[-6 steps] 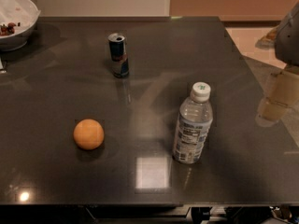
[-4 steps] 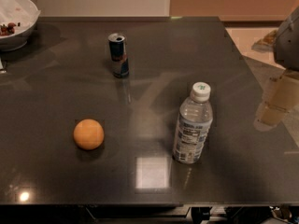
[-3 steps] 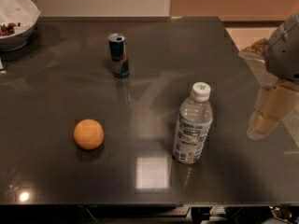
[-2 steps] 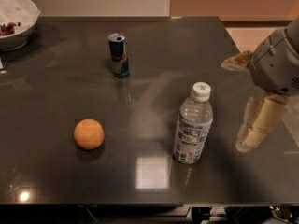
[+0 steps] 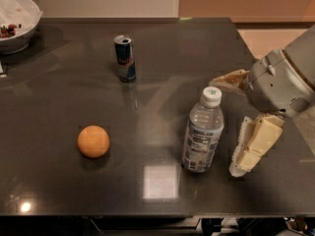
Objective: Knock blue plastic bottle over
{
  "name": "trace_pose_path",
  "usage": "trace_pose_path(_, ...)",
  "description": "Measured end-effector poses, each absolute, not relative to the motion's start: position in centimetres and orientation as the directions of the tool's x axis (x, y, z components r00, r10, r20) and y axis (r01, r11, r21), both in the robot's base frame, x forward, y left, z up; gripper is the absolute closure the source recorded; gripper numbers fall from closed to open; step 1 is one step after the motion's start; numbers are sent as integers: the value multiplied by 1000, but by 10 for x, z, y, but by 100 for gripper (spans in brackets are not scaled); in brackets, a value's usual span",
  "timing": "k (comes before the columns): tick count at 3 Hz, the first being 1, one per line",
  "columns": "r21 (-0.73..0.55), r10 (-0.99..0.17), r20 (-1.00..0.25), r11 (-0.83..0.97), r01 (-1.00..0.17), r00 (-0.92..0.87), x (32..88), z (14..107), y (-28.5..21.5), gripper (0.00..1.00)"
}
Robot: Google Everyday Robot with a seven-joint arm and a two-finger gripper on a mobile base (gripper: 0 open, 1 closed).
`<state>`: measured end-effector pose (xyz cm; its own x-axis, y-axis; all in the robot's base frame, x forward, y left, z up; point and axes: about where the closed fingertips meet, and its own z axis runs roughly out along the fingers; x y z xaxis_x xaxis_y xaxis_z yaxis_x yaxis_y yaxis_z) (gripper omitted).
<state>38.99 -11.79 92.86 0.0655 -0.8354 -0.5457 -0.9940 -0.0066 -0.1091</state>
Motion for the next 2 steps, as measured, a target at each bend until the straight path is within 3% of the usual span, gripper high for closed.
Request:
trace_pose_path(1,-89,-772,-634,12,-996,48,386,934,-103,0)
trace_pose_path(2,-80,-736,-677,31,-996,31,385,936,-96,18)
